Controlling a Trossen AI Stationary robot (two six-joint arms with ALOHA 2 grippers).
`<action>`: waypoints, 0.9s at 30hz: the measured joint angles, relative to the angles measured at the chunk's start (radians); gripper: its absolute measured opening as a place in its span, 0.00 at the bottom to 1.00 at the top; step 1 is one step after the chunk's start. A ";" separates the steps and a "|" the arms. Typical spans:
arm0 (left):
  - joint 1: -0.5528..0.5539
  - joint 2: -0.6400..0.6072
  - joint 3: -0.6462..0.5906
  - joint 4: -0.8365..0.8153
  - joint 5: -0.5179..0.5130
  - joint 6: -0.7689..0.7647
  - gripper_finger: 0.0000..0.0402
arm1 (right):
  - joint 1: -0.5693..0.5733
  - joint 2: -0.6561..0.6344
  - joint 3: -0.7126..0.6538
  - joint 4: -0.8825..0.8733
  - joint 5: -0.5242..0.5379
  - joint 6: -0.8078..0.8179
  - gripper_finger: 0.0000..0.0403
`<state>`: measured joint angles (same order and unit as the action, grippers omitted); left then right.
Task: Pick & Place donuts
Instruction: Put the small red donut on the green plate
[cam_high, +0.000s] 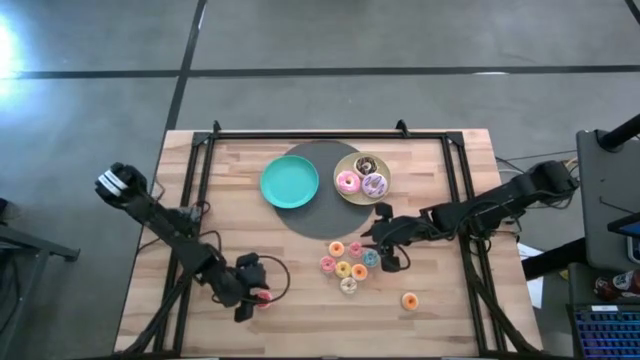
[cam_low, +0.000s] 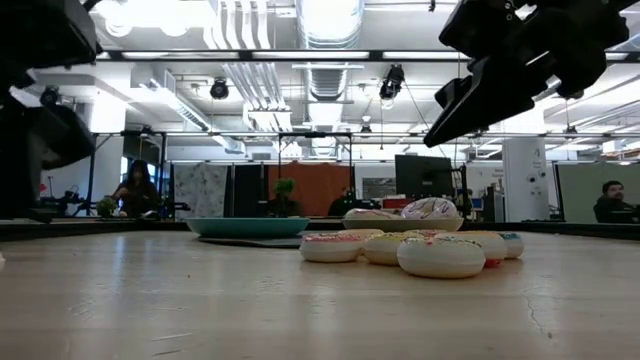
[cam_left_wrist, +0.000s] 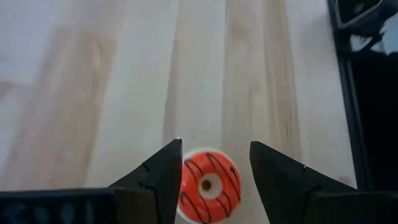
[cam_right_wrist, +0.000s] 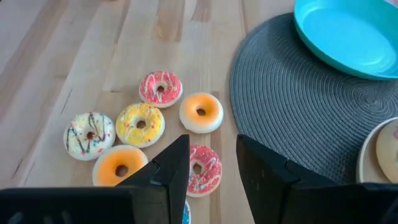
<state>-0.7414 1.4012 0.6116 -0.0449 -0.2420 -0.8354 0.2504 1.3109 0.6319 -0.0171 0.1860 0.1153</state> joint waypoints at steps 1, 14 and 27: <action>0.000 0.015 0.006 -0.001 0.006 -0.005 0.41 | 0.000 -0.002 0.000 0.000 0.000 -0.003 0.30; 0.000 0.053 0.063 -0.177 0.043 -0.054 0.41 | 0.000 -0.007 0.000 0.001 0.000 -0.003 0.30; 0.000 0.071 0.057 -0.181 0.044 -0.059 0.41 | 0.000 -0.008 0.000 0.000 0.000 -0.011 0.30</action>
<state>-0.7414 1.4724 0.6685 -0.2256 -0.1977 -0.8940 0.2504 1.3033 0.6319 -0.0168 0.1859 0.1043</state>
